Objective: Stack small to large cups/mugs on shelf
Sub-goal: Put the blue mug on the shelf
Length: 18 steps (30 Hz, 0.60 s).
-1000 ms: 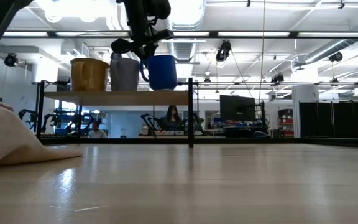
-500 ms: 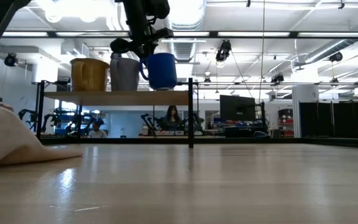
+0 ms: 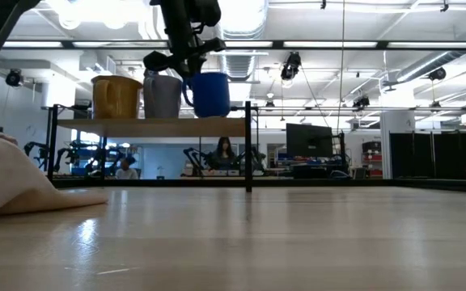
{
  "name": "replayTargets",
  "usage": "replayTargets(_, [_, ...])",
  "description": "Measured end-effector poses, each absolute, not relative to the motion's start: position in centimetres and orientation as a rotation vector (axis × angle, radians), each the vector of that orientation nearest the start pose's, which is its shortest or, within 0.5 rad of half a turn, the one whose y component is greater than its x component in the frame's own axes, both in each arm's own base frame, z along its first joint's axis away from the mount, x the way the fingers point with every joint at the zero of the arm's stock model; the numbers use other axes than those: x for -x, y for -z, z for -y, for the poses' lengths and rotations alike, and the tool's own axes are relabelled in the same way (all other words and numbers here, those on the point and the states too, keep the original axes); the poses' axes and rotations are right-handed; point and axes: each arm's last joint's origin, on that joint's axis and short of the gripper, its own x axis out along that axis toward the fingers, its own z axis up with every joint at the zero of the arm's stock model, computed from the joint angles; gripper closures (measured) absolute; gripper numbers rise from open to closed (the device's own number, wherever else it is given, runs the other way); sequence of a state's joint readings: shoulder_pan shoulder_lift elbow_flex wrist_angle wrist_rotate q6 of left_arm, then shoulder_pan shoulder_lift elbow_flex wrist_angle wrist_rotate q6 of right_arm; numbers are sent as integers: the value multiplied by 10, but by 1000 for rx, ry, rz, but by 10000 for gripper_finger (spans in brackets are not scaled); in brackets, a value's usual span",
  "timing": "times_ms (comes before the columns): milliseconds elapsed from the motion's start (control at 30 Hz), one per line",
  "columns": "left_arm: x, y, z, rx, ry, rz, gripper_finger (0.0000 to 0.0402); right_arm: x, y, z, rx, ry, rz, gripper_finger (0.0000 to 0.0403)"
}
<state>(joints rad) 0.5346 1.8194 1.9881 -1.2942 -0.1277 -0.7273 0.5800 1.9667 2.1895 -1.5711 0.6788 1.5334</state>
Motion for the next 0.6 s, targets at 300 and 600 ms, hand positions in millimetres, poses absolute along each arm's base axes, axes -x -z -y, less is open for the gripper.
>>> replayTargets(300, [-307, -373, -185, 867, -965, -868, 341, -317, -372, -186, -576, 800, -723, 310])
replayTargets(600, [-304, -377, -183, 860, -945, -867, 329, -317, -372, -186, -564, 796, -725, 312])
